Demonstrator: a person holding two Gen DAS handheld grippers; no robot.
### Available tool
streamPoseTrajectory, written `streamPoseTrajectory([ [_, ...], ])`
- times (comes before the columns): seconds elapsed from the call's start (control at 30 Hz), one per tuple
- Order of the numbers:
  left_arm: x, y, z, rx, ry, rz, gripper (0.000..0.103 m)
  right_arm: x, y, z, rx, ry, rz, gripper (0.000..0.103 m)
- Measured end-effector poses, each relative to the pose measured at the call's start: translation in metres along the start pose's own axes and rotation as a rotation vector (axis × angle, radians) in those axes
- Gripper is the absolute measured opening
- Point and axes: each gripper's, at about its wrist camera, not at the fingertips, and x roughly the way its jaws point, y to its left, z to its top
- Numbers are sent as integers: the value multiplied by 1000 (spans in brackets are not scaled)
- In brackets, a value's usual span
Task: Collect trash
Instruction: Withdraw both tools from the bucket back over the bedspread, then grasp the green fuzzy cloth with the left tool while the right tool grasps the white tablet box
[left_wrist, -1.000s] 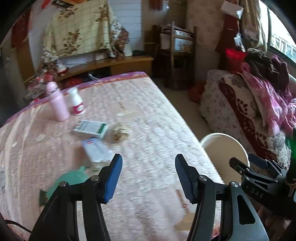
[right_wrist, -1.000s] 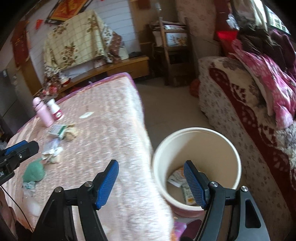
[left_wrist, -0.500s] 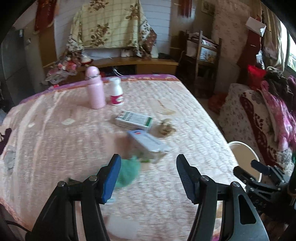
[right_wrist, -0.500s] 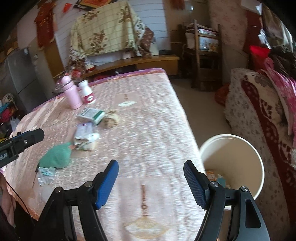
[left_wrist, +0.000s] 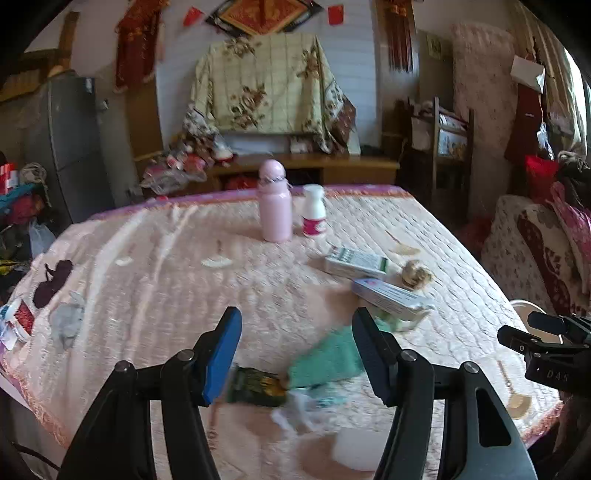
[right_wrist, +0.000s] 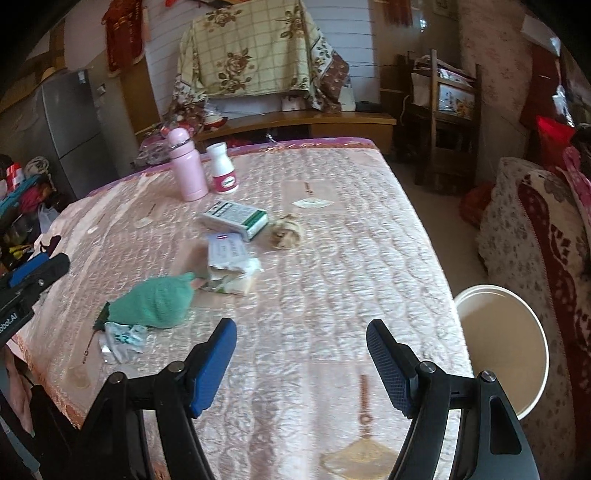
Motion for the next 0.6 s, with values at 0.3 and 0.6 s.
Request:
streamPoseTrajectory([
  [0.3, -8, 27, -15, 20, -70, 38, 63, 13, 39, 0, -43, 24, 35, 76],
  [0.6, -2, 54, -28, -3, -58, 30, 63, 24, 74, 4, -91, 39, 59, 76],
])
